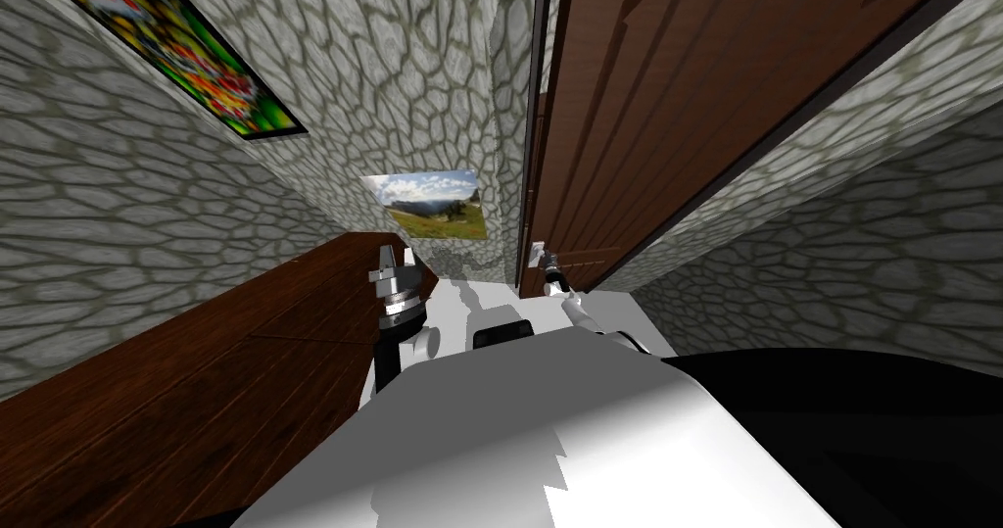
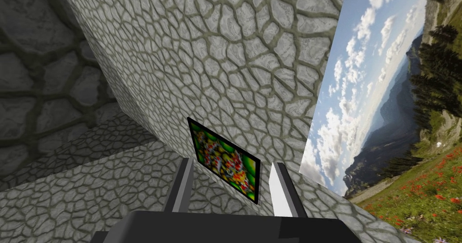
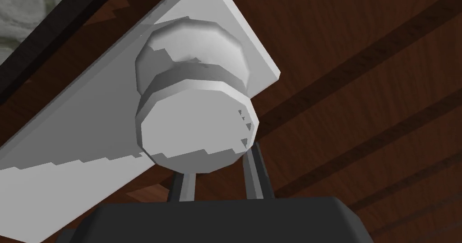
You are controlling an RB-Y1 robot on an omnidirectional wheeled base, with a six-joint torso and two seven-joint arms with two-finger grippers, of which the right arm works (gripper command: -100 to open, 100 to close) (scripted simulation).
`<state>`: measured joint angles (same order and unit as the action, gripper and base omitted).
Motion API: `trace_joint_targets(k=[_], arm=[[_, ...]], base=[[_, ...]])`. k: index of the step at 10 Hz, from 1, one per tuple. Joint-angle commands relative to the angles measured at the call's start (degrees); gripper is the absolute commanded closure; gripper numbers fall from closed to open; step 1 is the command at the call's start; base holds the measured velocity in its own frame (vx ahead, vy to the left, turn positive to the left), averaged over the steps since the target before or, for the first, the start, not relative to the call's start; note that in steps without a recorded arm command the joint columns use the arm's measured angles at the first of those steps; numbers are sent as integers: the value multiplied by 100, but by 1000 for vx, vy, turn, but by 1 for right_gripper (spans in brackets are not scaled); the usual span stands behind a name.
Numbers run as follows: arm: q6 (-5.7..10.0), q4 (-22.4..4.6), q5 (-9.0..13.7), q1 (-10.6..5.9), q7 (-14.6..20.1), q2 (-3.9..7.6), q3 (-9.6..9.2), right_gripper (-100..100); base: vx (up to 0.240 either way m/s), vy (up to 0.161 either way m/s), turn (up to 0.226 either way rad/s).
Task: Pull the door open
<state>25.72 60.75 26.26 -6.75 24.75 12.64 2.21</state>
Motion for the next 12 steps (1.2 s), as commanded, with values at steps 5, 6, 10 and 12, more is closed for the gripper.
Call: trace_joint_targets(k=[5, 6, 10, 12], arm=[[-92, 213, 484, 79, 633, -127, -69, -100], [-113, 261, 596, 99, 776, -151, -79, -100], [-199, 465, 1078, 187, 1393, -251, -119, -100], [-243, 568, 1321, 232, 1704, -302, -139, -100]], base=[[-99, -9, 87], [-84, -53, 105], [-100, -47, 108], [-95, -51, 101]])
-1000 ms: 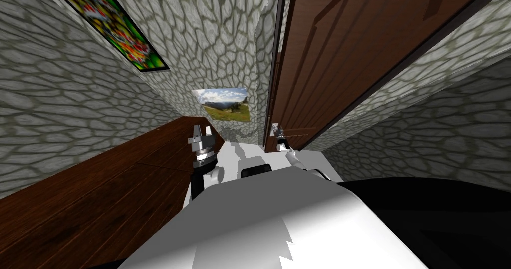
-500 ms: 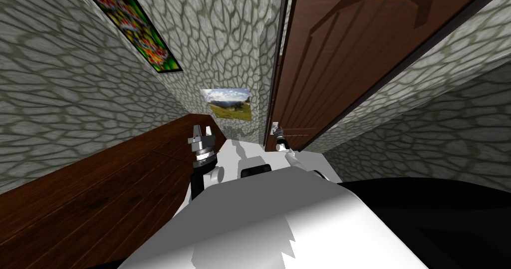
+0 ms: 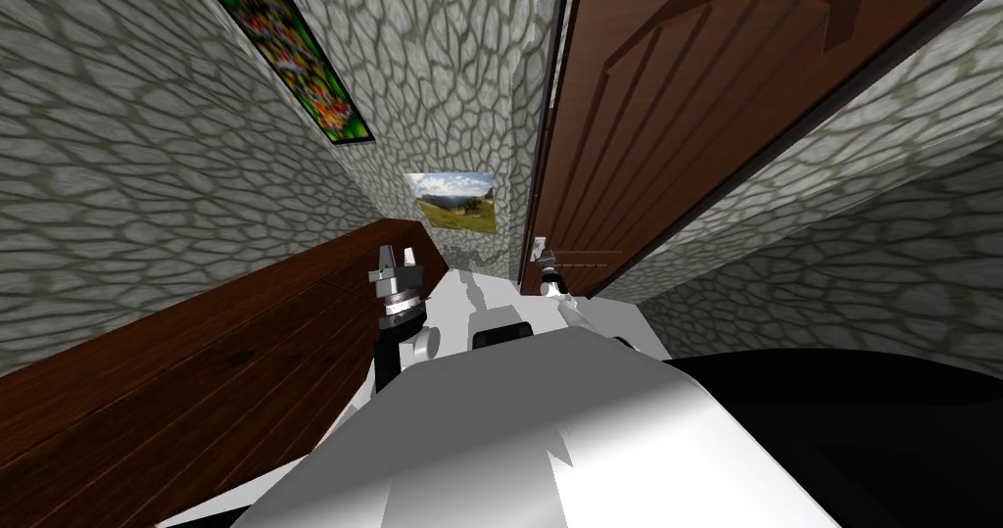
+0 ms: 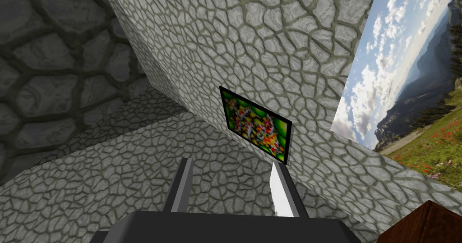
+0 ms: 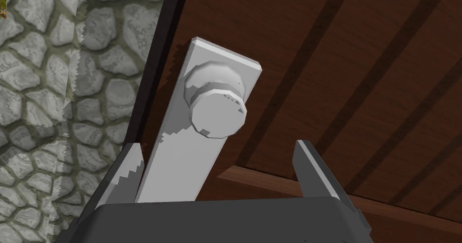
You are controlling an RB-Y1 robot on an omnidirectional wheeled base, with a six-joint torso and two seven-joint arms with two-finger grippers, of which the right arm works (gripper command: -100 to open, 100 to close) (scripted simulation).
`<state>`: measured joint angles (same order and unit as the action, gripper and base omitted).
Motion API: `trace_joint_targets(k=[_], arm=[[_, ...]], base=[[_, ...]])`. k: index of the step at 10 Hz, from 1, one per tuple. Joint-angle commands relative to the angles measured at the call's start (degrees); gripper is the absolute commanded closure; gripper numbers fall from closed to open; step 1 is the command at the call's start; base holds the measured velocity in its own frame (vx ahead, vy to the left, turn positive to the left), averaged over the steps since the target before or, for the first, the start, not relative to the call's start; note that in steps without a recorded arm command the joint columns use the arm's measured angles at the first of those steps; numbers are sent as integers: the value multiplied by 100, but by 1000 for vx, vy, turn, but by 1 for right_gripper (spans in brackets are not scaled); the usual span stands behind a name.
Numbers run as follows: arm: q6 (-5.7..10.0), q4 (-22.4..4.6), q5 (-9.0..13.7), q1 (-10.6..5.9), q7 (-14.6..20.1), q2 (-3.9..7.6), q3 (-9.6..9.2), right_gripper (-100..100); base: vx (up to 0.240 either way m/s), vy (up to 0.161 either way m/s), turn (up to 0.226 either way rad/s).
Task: Pull the door open
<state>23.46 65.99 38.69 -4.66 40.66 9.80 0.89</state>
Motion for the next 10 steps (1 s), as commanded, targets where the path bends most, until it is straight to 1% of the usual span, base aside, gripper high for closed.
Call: trace_joint_targets(k=[1, 4, 8, 9, 10], arm=[[-40, 94, 197, 45, 266, -43, -17, -100], [-98, 230, 519, 104, 678, -110, -44, -100], [-161, 378, 870, 169, 1128, -183, -73, -100], [-147, 350, 806, 157, 1034, -170, -68, -100], [-121, 314, 865, 201, 1190, -13, -17, -100]], base=[[-115, -38, 111], [-99, -47, 87], [-98, -41, 73], [-41, -18, 17], [93, 10, 131]])
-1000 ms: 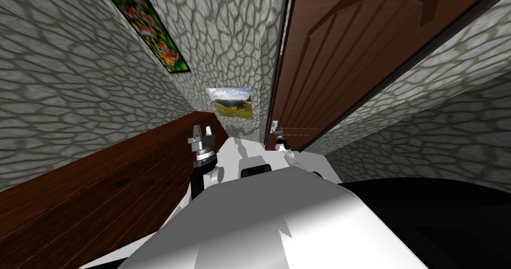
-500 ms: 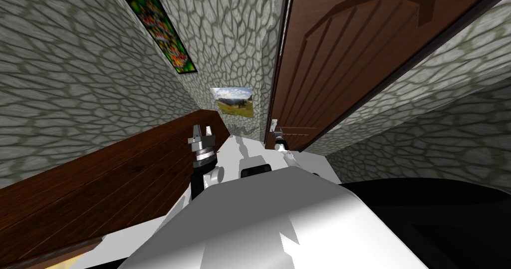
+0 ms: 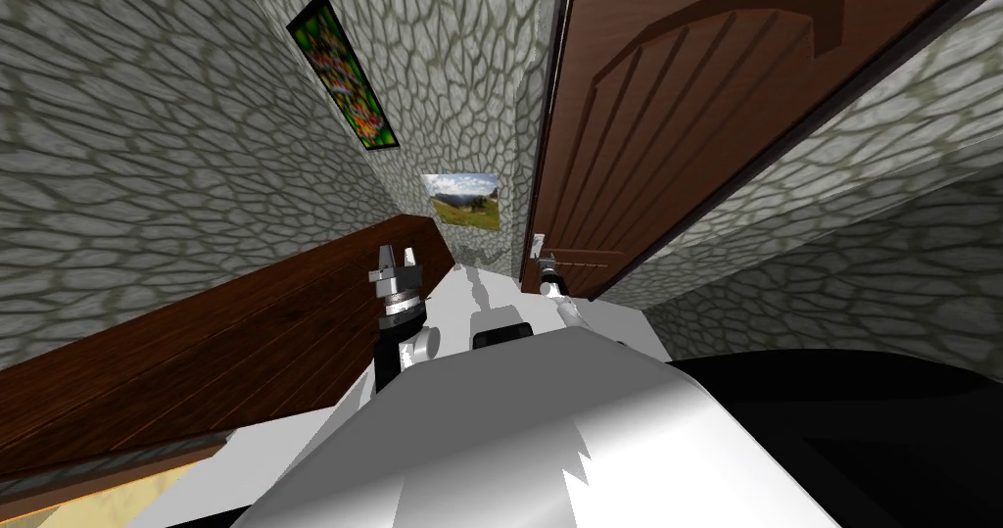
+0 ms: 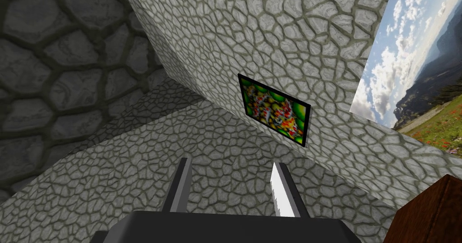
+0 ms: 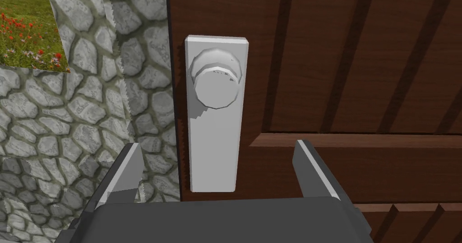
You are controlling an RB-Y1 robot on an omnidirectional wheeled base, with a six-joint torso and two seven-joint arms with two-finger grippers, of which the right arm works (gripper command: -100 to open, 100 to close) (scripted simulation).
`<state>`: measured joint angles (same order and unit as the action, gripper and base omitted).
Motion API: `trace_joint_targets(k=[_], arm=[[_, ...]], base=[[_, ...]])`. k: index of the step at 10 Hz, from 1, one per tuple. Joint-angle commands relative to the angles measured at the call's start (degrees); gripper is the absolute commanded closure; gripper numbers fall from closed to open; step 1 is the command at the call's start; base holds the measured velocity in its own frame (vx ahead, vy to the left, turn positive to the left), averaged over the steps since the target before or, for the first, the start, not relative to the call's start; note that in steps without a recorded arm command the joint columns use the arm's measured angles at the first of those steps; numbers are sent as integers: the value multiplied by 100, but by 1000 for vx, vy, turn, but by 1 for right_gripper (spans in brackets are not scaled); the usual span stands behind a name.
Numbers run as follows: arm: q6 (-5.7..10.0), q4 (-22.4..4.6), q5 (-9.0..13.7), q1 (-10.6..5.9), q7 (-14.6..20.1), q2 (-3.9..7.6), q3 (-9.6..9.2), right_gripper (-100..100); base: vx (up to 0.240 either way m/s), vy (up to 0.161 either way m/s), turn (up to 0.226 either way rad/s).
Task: Pull the door open
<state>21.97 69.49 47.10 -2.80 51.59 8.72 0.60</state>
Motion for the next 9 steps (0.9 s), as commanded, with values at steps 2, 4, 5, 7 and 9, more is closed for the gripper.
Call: trace_joint_targets(k=[2, 4, 5, 7, 9], arm=[[63, -83, 80, 66, 248, 285, 76, -100], [115, -153, 165, 141, 475, 568, 170, -100], [139, -185, 203, 176, 578, 697, 213, -100], [122, -208, 240, 156, 625, 781, 271, -100], [122, -208, 240, 156, 625, 781, 271, 100]], base=[[183, 26, 134], [198, -33, 177], [188, -49, 138], [157, -7, 118], [-27, -3, -25]])
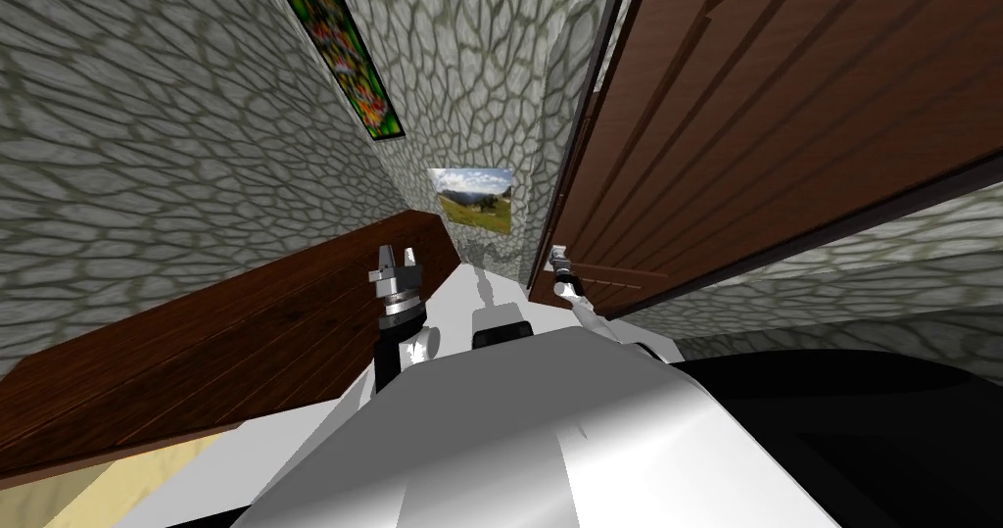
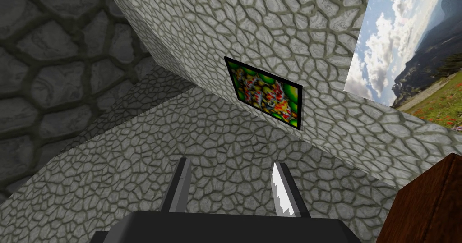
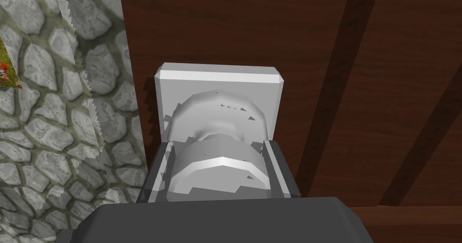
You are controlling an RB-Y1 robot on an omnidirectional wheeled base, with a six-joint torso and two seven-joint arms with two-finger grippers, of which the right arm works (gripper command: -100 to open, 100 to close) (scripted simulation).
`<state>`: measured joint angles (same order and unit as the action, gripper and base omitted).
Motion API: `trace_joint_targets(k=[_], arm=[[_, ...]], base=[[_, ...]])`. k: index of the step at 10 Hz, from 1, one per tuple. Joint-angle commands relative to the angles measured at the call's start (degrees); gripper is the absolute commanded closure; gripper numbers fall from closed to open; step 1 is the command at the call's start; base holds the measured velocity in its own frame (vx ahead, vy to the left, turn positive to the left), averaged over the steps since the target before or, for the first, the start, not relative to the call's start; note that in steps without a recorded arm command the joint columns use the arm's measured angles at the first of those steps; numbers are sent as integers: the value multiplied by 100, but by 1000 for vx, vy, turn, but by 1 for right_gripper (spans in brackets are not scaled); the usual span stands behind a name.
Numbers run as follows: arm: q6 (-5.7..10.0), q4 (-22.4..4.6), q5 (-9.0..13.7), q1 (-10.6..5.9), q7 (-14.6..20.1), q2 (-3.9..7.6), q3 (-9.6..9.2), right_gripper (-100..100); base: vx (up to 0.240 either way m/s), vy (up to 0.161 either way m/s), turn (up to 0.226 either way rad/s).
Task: Pull the door open
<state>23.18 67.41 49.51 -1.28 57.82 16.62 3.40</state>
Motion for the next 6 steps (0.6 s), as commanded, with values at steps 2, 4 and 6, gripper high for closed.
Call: trace_joint_targets(k=[2, 4, 6], arm=[[1, -1, -1, 3, 2, -9, -9, 100], [1, -1, -1, 3, 2, -9, -9, 100], [-9, 30, 12, 65, 160, 104, -149, 100]], base=[[-24, 2, 10], [-4, 1, 0], [-162, -26, 136]])
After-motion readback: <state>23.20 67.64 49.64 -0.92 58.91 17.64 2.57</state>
